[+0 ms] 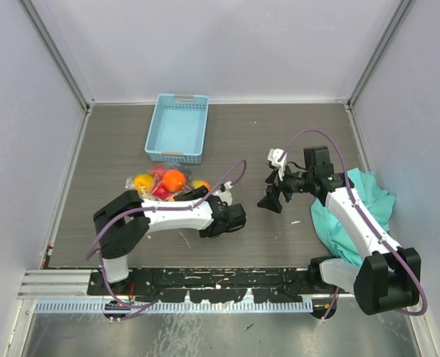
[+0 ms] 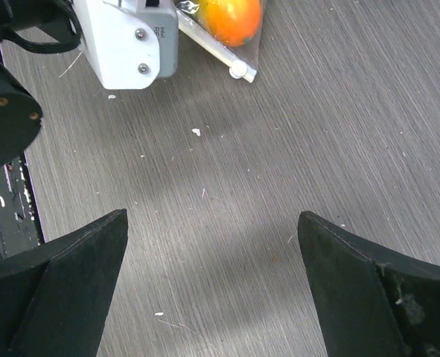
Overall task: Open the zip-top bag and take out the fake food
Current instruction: Pick up the zipper food storage bag at the center of the board.
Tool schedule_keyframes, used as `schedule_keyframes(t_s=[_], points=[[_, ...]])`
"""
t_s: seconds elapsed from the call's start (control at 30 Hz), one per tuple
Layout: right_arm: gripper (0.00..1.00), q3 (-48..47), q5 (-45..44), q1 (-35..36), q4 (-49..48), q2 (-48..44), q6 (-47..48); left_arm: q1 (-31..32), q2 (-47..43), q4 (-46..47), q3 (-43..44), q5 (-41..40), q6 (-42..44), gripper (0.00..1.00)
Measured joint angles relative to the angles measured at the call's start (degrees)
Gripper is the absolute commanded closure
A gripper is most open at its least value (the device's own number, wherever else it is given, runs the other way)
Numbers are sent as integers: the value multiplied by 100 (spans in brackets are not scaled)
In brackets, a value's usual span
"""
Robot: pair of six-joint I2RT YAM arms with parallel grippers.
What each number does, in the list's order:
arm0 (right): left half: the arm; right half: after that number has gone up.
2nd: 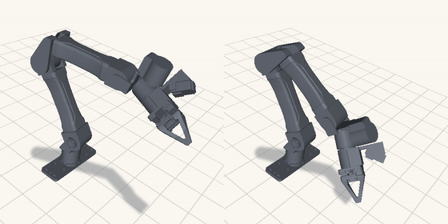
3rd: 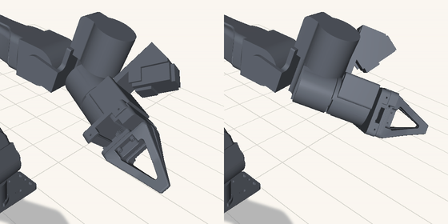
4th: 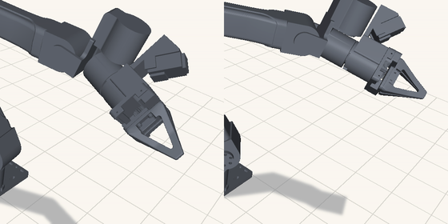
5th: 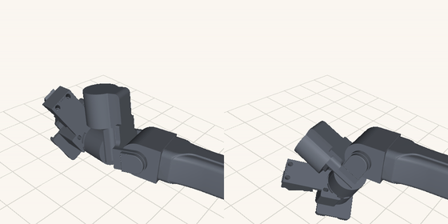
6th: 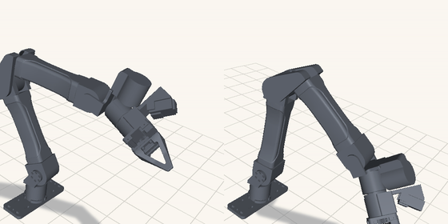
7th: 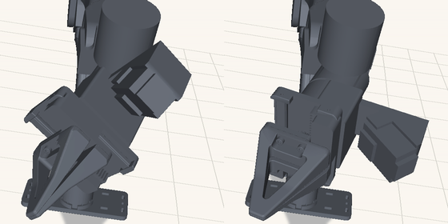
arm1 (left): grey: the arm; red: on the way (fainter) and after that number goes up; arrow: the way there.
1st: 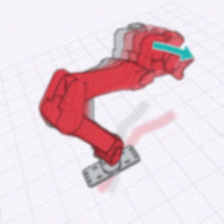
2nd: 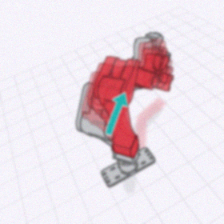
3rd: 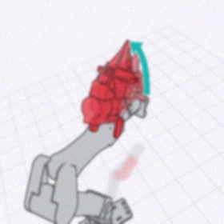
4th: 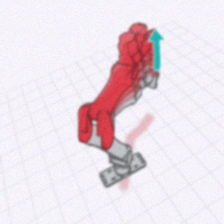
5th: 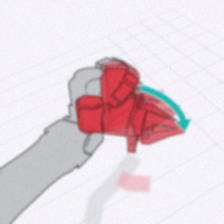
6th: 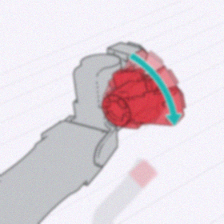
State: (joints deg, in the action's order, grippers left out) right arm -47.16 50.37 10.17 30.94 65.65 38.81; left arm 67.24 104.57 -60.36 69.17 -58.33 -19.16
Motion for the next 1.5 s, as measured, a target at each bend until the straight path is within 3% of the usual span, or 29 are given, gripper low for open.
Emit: schedule_keyframes(t_s=[0.23, 0.53, 0.7, 0.93, 1.07, 1.17, 1.37, 1.5], points=[[0, -2, 0, 0, -7, 2, -15, 4, 761, -479, 76, -686, -745, 59], [0, -11, -15, 0, -7, 2, -17, 4, 1869, -2559, 791, -1453, -2966, 94], [0, -13, -17, 0, -9, 2, -20, 4, 1869, -3032, 879, -1624, -3556, 99], [0, -20, -20, 0, -9, 2, -35, 22, 1550, -3145, 879, -1646, -3744, 100], [0, -20, -22, 0, -9, 2, -42, 79, 977, -2953, 841, -1552, -3403, 100], [0, -22, -26, 0, -9, 2, -55, 151, 197, -2015, 529, -1165, -2439, 100], [0, -22, -39, 0, -11, 2, -68, 129, -2258, 437, -610, 713, -330, 100], [0, -22, -11, 0, -9, 2, -83, -90, -3560, 1674, -1132, 2144, 372, 100]])
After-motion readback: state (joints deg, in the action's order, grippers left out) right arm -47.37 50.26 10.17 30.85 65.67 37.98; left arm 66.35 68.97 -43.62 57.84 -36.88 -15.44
